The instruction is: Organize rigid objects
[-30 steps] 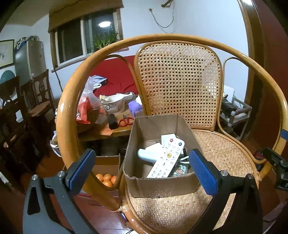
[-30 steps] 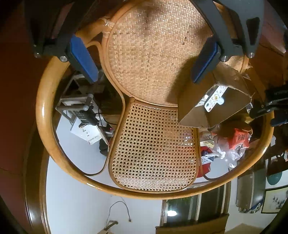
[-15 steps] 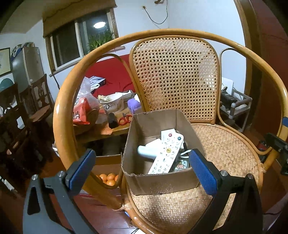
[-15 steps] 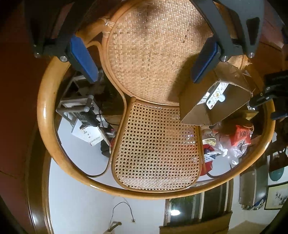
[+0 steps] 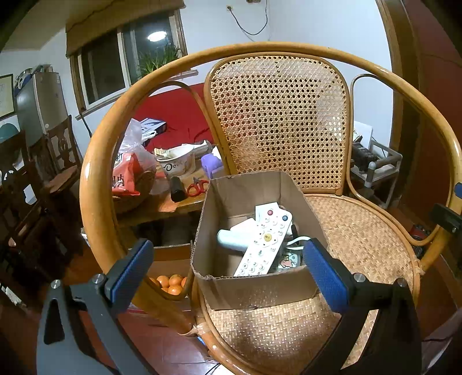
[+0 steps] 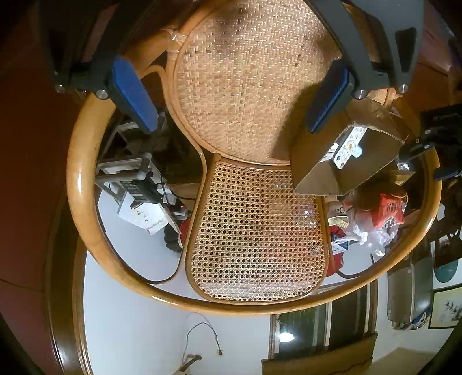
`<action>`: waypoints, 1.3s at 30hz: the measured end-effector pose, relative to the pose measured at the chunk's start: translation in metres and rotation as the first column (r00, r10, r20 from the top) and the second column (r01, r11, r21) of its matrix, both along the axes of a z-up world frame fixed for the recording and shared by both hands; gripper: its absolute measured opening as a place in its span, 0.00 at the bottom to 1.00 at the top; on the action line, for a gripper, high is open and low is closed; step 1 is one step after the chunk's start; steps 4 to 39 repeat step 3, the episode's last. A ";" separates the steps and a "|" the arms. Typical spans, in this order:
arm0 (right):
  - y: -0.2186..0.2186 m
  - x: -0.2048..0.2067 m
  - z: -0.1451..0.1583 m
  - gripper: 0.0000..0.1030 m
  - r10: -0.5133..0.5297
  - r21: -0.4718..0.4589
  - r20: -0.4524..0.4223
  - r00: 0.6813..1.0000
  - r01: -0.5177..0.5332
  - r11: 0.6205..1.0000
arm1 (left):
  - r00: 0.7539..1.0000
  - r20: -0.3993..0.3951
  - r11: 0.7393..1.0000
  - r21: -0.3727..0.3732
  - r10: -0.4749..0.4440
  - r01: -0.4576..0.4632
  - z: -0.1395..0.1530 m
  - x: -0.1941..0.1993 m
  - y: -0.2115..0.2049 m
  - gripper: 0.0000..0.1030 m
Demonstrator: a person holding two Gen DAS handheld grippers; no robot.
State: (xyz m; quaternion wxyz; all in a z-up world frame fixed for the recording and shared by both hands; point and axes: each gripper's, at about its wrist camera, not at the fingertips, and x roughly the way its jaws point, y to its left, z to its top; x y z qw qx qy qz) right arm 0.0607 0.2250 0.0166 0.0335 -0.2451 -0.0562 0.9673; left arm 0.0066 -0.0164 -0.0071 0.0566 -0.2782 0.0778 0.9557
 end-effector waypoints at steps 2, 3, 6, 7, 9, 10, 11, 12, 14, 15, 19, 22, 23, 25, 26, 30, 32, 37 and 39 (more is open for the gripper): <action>0.000 0.000 0.001 1.00 -0.002 0.008 -0.002 1.000 0.002 1.000 | 1.000 -0.005 1.000 0.001 -0.008 0.008 0.001 0.001 0.001 0.99; 0.000 0.000 0.001 1.00 -0.002 0.008 -0.002 1.000 0.002 1.000 | 1.000 -0.005 1.000 -0.001 -0.009 0.009 0.000 0.002 0.002 0.99; 0.000 0.000 0.001 1.00 -0.002 0.008 -0.002 1.000 0.002 1.000 | 1.000 -0.005 1.000 -0.001 -0.009 0.009 0.000 0.002 0.002 0.99; 0.000 0.000 0.001 1.00 -0.002 0.008 -0.002 1.000 0.002 1.000 | 1.000 -0.005 1.000 -0.001 -0.009 0.009 0.000 0.002 0.002 0.99; 0.000 0.000 0.001 1.00 -0.002 0.008 -0.002 1.000 0.002 1.000 | 1.000 -0.005 1.000 -0.001 -0.009 0.009 0.000 0.002 0.002 0.99; 0.000 0.000 0.001 1.00 -0.002 0.008 -0.002 1.000 0.002 1.000 | 1.000 -0.005 1.000 -0.001 -0.009 0.009 0.000 0.002 0.002 0.99; 0.000 0.000 0.001 1.00 -0.002 0.008 -0.002 1.000 0.002 1.000 | 1.000 -0.005 1.000 -0.001 -0.009 0.009 0.000 0.002 0.002 0.99; 0.000 0.000 0.001 1.00 -0.002 0.008 -0.002 1.000 0.002 1.000 | 1.000 -0.005 1.000 -0.001 -0.009 0.009 0.000 0.002 0.002 0.99; 0.000 0.000 0.001 1.00 -0.002 0.008 -0.002 1.000 0.002 1.000 | 1.000 -0.005 1.000 -0.001 -0.009 0.009 0.000 0.002 0.002 0.99; 0.000 0.000 0.001 1.00 -0.002 0.008 -0.002 1.000 0.002 1.000 | 1.000 -0.005 1.000 -0.001 -0.009 0.009 0.000 0.002 0.002 0.99; 0.000 0.000 0.001 1.00 -0.002 0.008 -0.002 1.000 0.002 1.000 | 1.000 -0.005 1.000 -0.001 -0.009 0.009 0.000 0.002 0.002 0.99; 0.000 0.000 0.001 1.00 -0.002 0.008 -0.002 1.000 0.002 1.000 | 1.000 -0.005 1.000 -0.001 -0.009 0.009 0.000 0.002 0.002 0.99; 0.000 0.000 0.001 1.00 -0.002 0.008 -0.002 1.000 0.002 1.000 | 1.000 -0.005 1.000 -0.001 -0.009 0.009 0.000 0.002 0.002 0.99; 0.000 0.000 0.001 1.00 -0.002 0.008 -0.002 1.000 0.002 1.000 | 1.000 -0.005 1.000 -0.001 -0.009 0.009 0.000 0.002 0.002 0.99; 0.000 0.000 0.001 1.00 -0.002 0.008 -0.002 1.000 0.002 1.000 | 1.000 -0.005 1.000 -0.001 -0.009 0.009 0.000 0.002 0.002 0.99; 0.000 0.000 0.001 1.00 -0.002 0.008 -0.002 1.000 0.002 1.000 | 1.000 -0.005 1.000 -0.001 -0.009 0.009 0.000 0.002 0.002 0.99; 0.000 0.000 0.001 1.00 -0.002 0.008 -0.002 1.000 0.002 1.000 | 1.000 -0.005 1.000 -0.001 -0.009 0.009 0.000 0.002 0.002 0.99; 0.000 0.000 0.001 1.00 -0.002 0.008 -0.002 1.000 0.002 1.000 | 1.000 -0.005 1.000 -0.001 -0.009 0.009 0.000 0.002 0.002 0.99; 0.000 0.000 0.001 1.00 -0.002 0.008 -0.002 1.000 0.002 1.000 | 1.000 -0.005 1.000 -0.001 -0.009 0.009 0.000 0.002 0.002 0.99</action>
